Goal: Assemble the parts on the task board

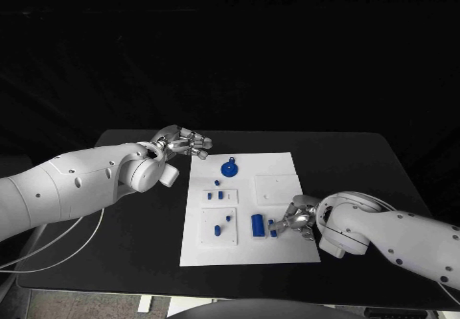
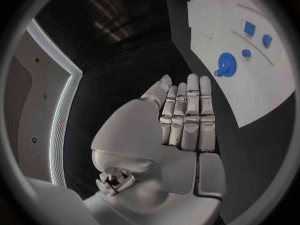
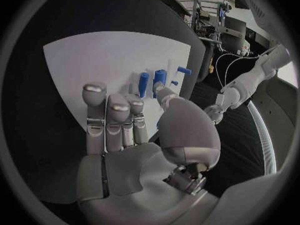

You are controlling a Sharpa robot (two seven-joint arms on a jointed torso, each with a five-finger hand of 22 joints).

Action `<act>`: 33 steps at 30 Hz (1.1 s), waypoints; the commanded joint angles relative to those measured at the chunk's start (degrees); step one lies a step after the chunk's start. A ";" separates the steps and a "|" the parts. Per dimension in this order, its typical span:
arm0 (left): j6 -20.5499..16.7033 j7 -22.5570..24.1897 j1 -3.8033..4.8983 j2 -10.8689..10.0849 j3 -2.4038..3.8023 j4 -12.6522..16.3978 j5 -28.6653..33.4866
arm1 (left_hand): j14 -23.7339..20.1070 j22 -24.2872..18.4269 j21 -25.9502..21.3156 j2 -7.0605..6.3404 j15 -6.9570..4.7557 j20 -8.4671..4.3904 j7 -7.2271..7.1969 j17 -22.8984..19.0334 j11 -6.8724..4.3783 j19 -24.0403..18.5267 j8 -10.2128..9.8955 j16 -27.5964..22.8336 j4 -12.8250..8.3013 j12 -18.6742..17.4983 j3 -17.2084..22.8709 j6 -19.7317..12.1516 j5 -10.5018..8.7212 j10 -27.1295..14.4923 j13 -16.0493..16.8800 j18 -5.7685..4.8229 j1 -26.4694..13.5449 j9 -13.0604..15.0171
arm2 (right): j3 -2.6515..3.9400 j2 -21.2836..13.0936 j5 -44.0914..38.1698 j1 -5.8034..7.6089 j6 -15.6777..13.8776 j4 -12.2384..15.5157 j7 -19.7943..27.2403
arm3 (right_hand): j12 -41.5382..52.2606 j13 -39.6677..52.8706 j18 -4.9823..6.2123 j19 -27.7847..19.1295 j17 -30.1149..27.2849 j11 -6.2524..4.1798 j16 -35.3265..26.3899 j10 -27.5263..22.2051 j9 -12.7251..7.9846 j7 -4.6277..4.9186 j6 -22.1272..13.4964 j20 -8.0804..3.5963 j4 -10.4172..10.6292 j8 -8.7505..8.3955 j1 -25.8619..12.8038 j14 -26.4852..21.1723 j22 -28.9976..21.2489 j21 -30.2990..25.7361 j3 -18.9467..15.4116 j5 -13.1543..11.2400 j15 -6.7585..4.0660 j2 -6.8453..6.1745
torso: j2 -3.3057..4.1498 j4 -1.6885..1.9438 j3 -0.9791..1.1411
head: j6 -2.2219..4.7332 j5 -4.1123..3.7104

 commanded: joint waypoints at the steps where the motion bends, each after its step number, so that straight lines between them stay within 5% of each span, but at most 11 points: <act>1: 0.75 0.20 0.04 0.01 0.02 0.22 0.29 | -0.09 -0.06 -0.10 -0.48 0.48 -0.04 0.00 0.10 0.11 0.56 -0.16 0.18 0.21 -0.16 0.01 -0.53 -0.12 -0.36 -0.06 -0.10 0.07 0.00 | -0.01 -0.49 0.52 -0.14 0.44 0.44 2.28 | -0.21 -0.07 0.15 3.13 0.02 0.28 -0.21 -0.12 0.00 0.03 -0.48 -0.34 -0.62 0.01 1.60 -0.11 3.75 -0.23 0.13 -0.14 -0.38 0.15 | -0.01 -0.01 0.00 | 0.04 0.02; 7: 0.86 0.07 0.04 -0.06 0.01 0.25 0.29 | -0.09 -0.06 -0.10 -0.48 0.48 -0.04 0.00 0.10 0.11 0.56 -0.16 0.18 0.21 -0.16 0.01 -0.53 -0.12 -0.36 -0.06 -0.10 0.07 0.00 | -0.01 -1.45 0.75 -0.31 1.96 0.85 2.90 | -0.25 -0.29 0.35 3.11 0.00 0.47 -0.34 -0.49 0.01 0.22 -0.89 -0.10 -4.60 0.01 3.88 -0.07 3.76 -0.35 -0.71 -0.04 -0.21 1.05 | -0.01 -0.03 0.00 | 0.03 0.09; 16: 0.89 0.06 0.04 -0.07 0.00 0.23 0.29 | -0.09 -0.06 -0.10 -0.48 0.48 -0.04 0.00 0.10 0.11 0.56 -0.16 0.18 0.21 -0.16 0.01 -0.53 -0.12 -0.36 -0.06 -0.10 0.07 0.00 | -0.01 -1.89 1.02 -0.70 4.22 1.13 3.09 | 0.09 -0.34 0.30 3.09 0.07 0.49 -0.28 -0.47 -0.01 0.16 -0.62 0.01 -7.22 -0.02 5.30 -0.04 3.90 -0.14 -0.73 0.02 -0.11 1.45 | 0.01 0.00 0.01 | -0.04 0.03; 25: 0.96 0.05 0.04 -0.05 -0.01 0.20 0.29 | -0.09 -0.06 -0.10 -0.48 0.48 -0.04 0.00 0.10 0.11 0.56 -0.16 0.18 0.21 -0.16 0.01 -0.53 -0.12 -0.36 -0.06 -0.10 0.07 0.00 | -0.01 -1.67 0.77 -0.95 3.44 0.98 2.81 | 0.40 -0.44 0.30 3.11 0.14 0.45 -0.19 -0.42 -0.01 0.07 -0.45 0.02 -8.28 0.00 4.98 -0.02 3.99 -0.09 -0.83 0.01 -0.12 2.28 | 0.01 0.02 -0.02 | -0.18 -0.13; 33: 0.99 0.05 0.04 -0.07 -0.02 0.19 0.29 | -0.09 -0.06 -0.10 -0.48 0.48 -0.04 0.00 0.10 0.11 0.56 -0.16 0.18 0.21 -0.16 0.01 -0.53 -0.12 -0.36 -0.06 -0.10 0.07 0.00 | -0.01 -0.87 -0.10 -1.07 1.53 0.05 1.27 | 0.78 -0.26 0.08 3.18 0.27 0.15 -0.06 -0.10 -0.05 -0.25 -0.31 -0.21 -9.08 -0.02 3.63 0.00 4.00 0.08 0.97 -0.12 -0.33 5.33 | 0.02 0.02 -0.03 | -0.41 -0.25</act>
